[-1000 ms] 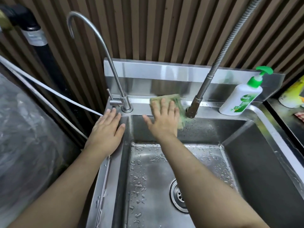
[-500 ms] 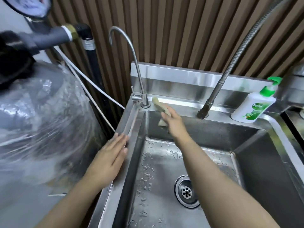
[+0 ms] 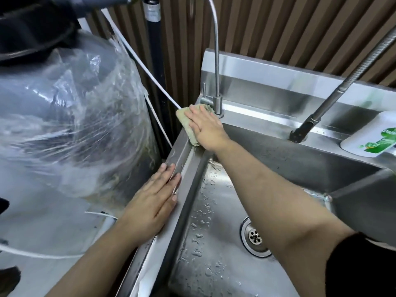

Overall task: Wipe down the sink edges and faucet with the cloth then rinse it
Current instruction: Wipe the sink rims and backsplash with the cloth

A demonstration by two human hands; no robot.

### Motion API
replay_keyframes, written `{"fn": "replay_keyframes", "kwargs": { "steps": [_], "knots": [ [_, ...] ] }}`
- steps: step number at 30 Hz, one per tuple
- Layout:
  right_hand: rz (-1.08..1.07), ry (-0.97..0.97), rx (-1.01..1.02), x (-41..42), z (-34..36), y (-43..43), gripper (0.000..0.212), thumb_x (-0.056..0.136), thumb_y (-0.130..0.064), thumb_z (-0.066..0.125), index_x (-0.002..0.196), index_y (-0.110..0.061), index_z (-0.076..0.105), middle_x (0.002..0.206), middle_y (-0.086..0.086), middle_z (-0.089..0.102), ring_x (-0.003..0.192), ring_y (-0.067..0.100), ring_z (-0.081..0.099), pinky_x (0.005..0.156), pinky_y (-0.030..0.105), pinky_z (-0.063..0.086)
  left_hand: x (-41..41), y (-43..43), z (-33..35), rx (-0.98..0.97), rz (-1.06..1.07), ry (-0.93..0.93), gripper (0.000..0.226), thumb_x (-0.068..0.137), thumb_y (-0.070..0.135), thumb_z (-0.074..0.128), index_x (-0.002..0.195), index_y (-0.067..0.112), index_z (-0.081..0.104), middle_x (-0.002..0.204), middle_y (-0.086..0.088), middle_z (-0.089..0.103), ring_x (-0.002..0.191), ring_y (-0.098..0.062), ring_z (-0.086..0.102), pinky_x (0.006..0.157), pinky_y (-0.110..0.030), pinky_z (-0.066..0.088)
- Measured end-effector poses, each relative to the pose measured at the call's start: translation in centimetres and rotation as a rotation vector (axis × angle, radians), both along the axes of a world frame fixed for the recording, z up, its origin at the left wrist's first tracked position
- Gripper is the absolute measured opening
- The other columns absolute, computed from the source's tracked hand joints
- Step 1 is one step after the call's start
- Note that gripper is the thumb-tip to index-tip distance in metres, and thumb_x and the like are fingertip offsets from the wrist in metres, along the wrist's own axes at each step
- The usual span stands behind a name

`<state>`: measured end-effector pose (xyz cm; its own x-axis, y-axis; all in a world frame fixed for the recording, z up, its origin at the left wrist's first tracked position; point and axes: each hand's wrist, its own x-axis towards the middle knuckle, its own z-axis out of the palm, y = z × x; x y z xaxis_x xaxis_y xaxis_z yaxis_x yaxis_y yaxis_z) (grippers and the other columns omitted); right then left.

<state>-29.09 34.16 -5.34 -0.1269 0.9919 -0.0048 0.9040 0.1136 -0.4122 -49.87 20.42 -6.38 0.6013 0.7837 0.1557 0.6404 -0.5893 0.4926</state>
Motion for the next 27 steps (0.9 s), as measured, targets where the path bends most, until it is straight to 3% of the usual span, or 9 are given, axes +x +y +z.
{"fn": "replay_keyframes", "kwargs": {
  "steps": [5,9,14,17,20,25,27],
  "knots": [
    [0.15,-0.018,0.069,-0.7,-0.9,-5.8,0.046,0.103,-0.035,0.02,0.149,-0.033,0.014,0.159,-0.01,0.004,0.145,0.015,-0.008,0.114,0.031,-0.013,-0.1,-0.2,0.1,-0.019,0.018,0.007,0.064,0.095,0.052,0.017,0.142,0.013,0.035,0.154,0.001,0.019,0.142,-0.001,-0.001,0.114,-0.017,0.001],
    [0.34,-0.048,-0.001,2.8,-0.3,-3.4,0.047,0.103,-0.033,0.023,0.148,-0.036,0.008,0.158,-0.013,0.0,0.142,0.006,-0.014,0.114,0.032,-0.016,-0.1,-0.1,0.1,-0.039,0.014,0.018,0.063,0.095,0.053,0.015,0.144,0.016,0.03,0.155,0.005,0.014,0.142,-0.001,-0.003,0.114,-0.018,0.0],
    [0.209,-0.06,0.004,1.0,0.5,-2.9,0.055,0.098,-0.013,0.031,0.148,-0.031,0.019,0.159,-0.007,0.009,0.146,0.018,-0.005,0.116,0.035,-0.009,-0.1,-0.3,0.2,-0.034,0.021,0.017,0.064,0.095,0.054,0.015,0.143,0.015,0.034,0.155,0.003,0.017,0.143,-0.002,0.0,0.115,-0.019,0.002],
    [0.327,0.035,0.101,0.4,-0.6,-6.2,0.056,0.093,-0.008,0.038,0.146,-0.027,0.03,0.157,-0.005,0.02,0.146,0.019,0.002,0.115,0.035,-0.008,-0.1,-0.3,0.0,-0.016,0.021,0.027,0.061,0.096,0.05,0.019,0.142,0.013,0.036,0.154,0.001,0.021,0.143,-0.004,0.003,0.115,-0.02,0.002],
    [0.419,0.021,0.032,2.0,-0.3,-4.6,0.053,0.098,-0.013,0.038,0.147,-0.031,0.025,0.157,-0.008,0.017,0.146,0.014,0.002,0.112,0.031,-0.012,-0.1,0.0,-0.1,-0.003,0.02,0.051,0.058,0.096,0.047,0.022,0.142,0.013,0.036,0.154,0.0,0.02,0.143,-0.005,0.003,0.115,-0.02,0.0],
    [0.157,-0.051,0.041,1.0,0.9,-0.6,0.057,0.095,-0.009,0.037,0.147,-0.029,0.026,0.157,-0.008,0.018,0.146,0.014,0.004,0.116,0.033,-0.005,-0.1,-0.2,-0.1,0.005,0.027,0.085,0.058,0.095,0.045,0.024,0.143,0.015,0.033,0.155,0.001,0.017,0.143,-0.003,0.0,0.115,-0.022,0.0],
    [0.174,-0.078,0.05,0.0,0.8,-2.7,0.059,0.094,-0.011,0.037,0.148,-0.028,0.022,0.158,-0.007,0.014,0.146,0.018,0.0,0.116,0.036,-0.009,-0.1,-0.3,-0.1,0.016,0.03,0.092,0.059,0.095,0.047,0.022,0.143,0.015,0.033,0.155,0.001,0.017,0.143,-0.004,0.0,0.115,-0.023,0.0]
  ]
}}
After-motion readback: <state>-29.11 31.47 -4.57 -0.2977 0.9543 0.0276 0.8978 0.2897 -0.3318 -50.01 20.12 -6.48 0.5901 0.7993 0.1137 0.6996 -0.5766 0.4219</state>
